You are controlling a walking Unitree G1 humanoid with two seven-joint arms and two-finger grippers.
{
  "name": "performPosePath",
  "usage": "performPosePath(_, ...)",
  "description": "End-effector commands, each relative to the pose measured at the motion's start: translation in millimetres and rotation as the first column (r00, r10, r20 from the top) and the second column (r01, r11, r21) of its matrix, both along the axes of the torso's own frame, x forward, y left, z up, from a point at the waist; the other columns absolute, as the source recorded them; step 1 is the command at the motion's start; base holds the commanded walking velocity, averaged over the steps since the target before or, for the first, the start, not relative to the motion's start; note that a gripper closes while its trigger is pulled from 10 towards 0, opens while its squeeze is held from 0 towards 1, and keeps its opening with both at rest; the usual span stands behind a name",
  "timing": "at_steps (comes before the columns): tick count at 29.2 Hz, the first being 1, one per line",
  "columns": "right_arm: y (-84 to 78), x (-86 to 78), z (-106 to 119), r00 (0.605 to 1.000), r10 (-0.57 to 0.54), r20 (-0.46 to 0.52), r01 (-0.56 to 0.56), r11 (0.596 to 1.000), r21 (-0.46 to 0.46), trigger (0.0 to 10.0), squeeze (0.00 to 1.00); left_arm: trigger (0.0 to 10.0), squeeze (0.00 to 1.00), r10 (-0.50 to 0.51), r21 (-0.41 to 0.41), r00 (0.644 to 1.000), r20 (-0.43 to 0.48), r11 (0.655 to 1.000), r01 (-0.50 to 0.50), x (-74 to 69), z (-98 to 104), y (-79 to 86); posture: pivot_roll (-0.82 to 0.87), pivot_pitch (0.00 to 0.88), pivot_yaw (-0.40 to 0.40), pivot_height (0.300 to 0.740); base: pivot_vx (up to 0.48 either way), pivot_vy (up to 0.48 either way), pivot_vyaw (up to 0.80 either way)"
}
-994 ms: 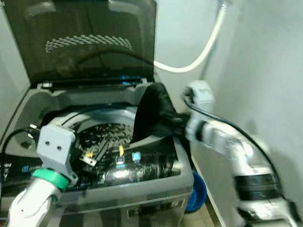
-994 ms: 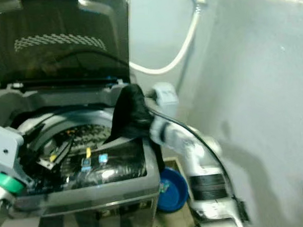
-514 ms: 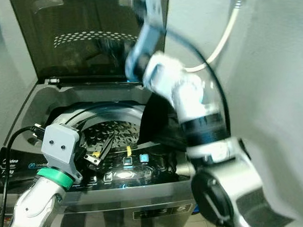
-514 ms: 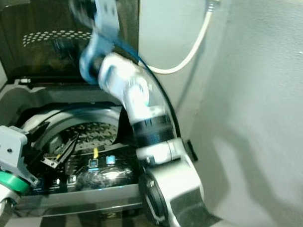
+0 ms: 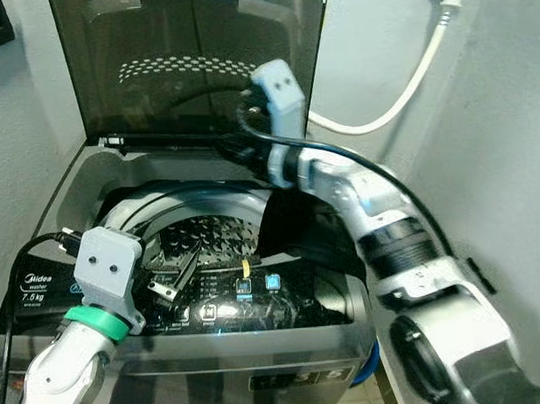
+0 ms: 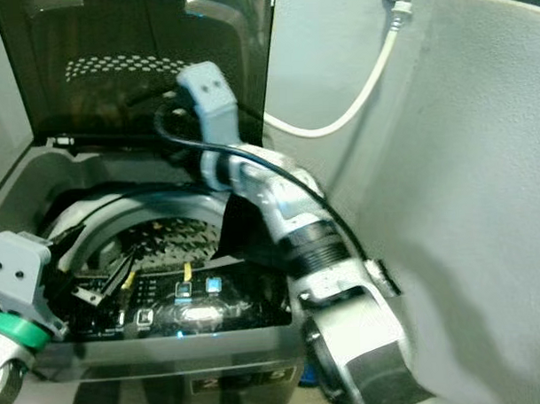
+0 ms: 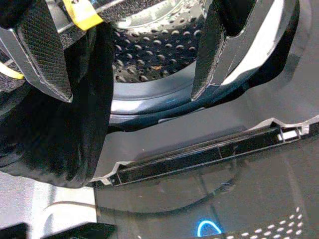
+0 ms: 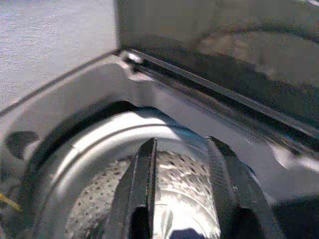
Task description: Clothes washing
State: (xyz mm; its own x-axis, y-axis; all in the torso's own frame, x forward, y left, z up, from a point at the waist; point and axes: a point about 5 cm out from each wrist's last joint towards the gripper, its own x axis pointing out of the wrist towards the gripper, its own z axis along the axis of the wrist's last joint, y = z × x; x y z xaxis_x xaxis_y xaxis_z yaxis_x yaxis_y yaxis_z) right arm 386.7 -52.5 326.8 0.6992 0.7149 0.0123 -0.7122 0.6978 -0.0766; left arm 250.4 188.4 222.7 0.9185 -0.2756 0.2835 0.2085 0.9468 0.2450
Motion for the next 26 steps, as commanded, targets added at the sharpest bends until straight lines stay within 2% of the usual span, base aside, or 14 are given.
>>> performPosePath(1, -11.3, 2.6, -10, 0.999, -0.041, -0.029, 0.041, 0.999, 0.008, 10.0, 1.00, 10.0, 0.00, -0.026, 0.001, 1.000, -0.006, 1.000, 0.026, 0.4, -2, -3.2, 0.09, 0.006, 0.015, 0.740, 0.000, 0.000, 0.00)
performPosePath(3, -34.7, 9.5, -33, 0.988, -0.144, -0.052, 0.143, 0.989, -0.032, 10.0, 1.00, 10.0, 0.00, -0.046, 0.004, 0.999, -0.013, 0.999, 0.046, 2.5, -3, -6.1, 0.09, 0.003, 0.022, 0.740, 0.000, 0.000, 0.00)
performPosePath(4, -34.7, 9.5, -33, 0.988, -0.144, -0.052, 0.143, 0.989, -0.032, 10.0, 1.00, 10.0, 0.00, -0.046, 0.004, 0.999, -0.013, 0.999, 0.046, 2.5, -3, -6.1, 0.09, 0.003, 0.022, 0.740, 0.000, 0.000, 0.00)
performPosePath(7, -51.0, 8.1, -63, 0.973, -0.201, -0.112, 0.191, 0.977, -0.093, 10.0, 1.00, 10.0, 0.00, -0.051, 0.009, 0.999, -0.016, 0.999, 0.052, 3.7, -3, -6.0, 0.09, 0.003, 0.025, 0.740, 0.000, 0.000, 0.00)
performPosePath(8, -51.0, 8.1, -63, 0.973, -0.201, -0.112, 0.191, 0.977, -0.093, 10.0, 1.00, 10.0, 0.00, -0.051, 0.009, 0.999, -0.016, 0.999, 0.052, 3.7, -3, -6.0, 0.09, 0.003, 0.025, 0.740, 0.000, 0.000, 0.00)
performPosePath(11, -57.8, 3.3, -84, 0.957, -0.227, -0.181, 0.208, 0.971, -0.114, 10.0, 1.00, 10.0, 0.00, -0.050, 0.009, 0.999, -0.017, 0.999, 0.050, 3.5, -2, -4.9, 0.10, 0.009, 0.021, 0.740, 0.000, 0.000, 0.00)
performPosePath(16, -61.0, 1.5, -85, 0.953, -0.256, -0.165, 0.250, 0.967, -0.054, 10.0, 1.00, 10.0, 0.00, -0.047, 0.010, 0.999, -0.019, 0.999, 0.047, 1.6, -2, -4.3, 0.10, 0.016, 0.021, 0.740, 0.000, 0.000, 0.00)
performPosePath(18, -59.0, 0.3, -74, 0.963, -0.241, -0.121, 0.245, 0.969, 0.023, 10.0, 1.00, 10.0, 0.00, -0.046, 0.012, 0.999, -0.020, 0.999, 0.047, 0.9, -2, -3.8, 0.10, 0.018, 0.022, 0.740, 0.000, 0.000, 0.00)
performPosePath(19, -59.0, 0.3, -74, 0.963, -0.241, -0.121, 0.245, 0.969, 0.023, 10.0, 1.00, 10.0, 0.00, -0.046, 0.012, 0.999, -0.020, 0.999, 0.047, 0.9, -2, -3.8, 0.10, 0.018, 0.022, 0.740, 0.000, 0.000, 0.00)
performPosePath(22, -55.9, -3.1, -57, 0.973, -0.222, -0.061, 0.228, 0.966, 0.120, 10.0, 1.00, 10.0, 0.00, -0.046, 0.013, 0.999, -0.018, 0.999, 0.046, 1.0, -2, -3.0, 0.11, 0.018, 0.022, 0.740, 0.000, 0.000, 0.00)
performPosePath(23, -55.9, -3.1, -57, 0.973, -0.222, -0.061, 0.228, 0.966, 0.120, 10.0, 1.00, 10.0, 0.00, -0.046, 0.013, 0.999, -0.018, 0.999, 0.046, 1.0, -2, -3.0, 0.11, 0.018, 0.022, 0.740, 0.000, 0.000, 0.00)
performPosePath(24, -56.7, -4.0, -50, 0.972, -0.231, -0.034, 0.233, 0.960, 0.157, 10.0, 1.00, 10.0, 0.00, -0.045, 0.014, 0.999, -0.016, 0.999, 0.045, 1.1, -1, -2.8, 0.11, 0.019, 0.022, 0.740, 0.000, 0.000, 0.00)
performPosePath(26, -60.8, -4.8, -45, 0.963, -0.270, -0.010, 0.268, 0.953, 0.140, 10.0, 1.00, 10.0, 0.00, -0.045, 0.016, 0.999, -0.016, 0.999, 0.045, 1.1, -1, -2.7, 0.11, 0.019, 0.020, 0.740, 0.000, 0.000, 0.00)
